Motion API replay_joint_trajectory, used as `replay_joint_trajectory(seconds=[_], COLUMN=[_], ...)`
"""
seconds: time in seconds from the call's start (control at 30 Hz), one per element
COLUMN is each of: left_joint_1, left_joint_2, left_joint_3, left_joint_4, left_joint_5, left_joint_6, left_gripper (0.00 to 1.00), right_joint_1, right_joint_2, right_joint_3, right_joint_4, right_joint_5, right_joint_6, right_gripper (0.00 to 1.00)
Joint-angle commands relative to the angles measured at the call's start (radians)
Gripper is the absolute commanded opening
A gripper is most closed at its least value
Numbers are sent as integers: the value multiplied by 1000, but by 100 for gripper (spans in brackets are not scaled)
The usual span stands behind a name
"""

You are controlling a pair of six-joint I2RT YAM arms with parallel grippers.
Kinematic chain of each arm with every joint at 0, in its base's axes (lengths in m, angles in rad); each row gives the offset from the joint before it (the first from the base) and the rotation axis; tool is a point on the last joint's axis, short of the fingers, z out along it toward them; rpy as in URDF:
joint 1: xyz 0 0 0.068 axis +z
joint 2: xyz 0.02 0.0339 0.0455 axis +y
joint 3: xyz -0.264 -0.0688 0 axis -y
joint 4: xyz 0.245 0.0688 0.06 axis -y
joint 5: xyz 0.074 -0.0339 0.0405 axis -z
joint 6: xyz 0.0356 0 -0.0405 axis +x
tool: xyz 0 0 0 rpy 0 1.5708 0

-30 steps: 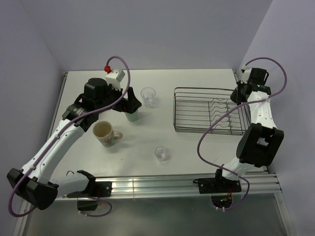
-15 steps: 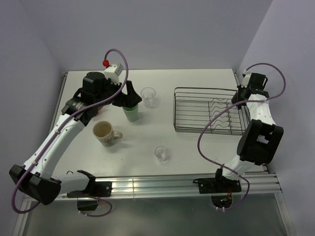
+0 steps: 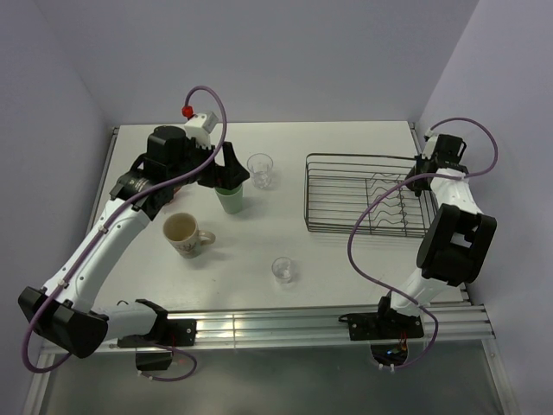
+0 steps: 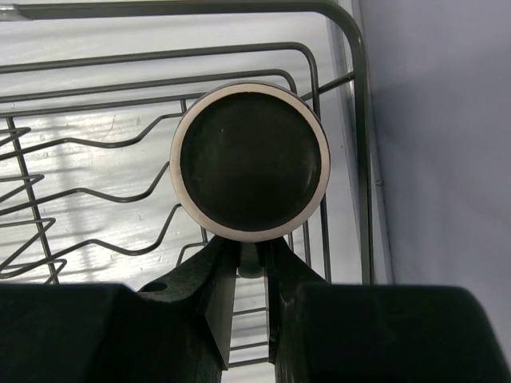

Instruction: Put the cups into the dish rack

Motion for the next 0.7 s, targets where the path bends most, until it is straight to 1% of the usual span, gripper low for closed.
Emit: replay_joint_trajectory(seconds=[0.0, 0.23, 0.67], left_joint_1=[6, 6, 7], left_joint_2=[4, 10, 10], left_joint_3=[15, 4, 6], left_joint_4=[24, 27, 24], left_joint_5=[22, 28, 27], left_joint_6=[-7, -5, 1], left_gripper=[99, 99, 99], right_joint_1=[-8, -8, -9], right_joint_2=[-3, -24, 5], right_joint_3=[-16, -39, -56], right_joint_4=[92, 96, 127], right_joint_5=[-4, -27, -14], right_joint_6=[9, 3, 18], right_gripper=[0, 0, 0])
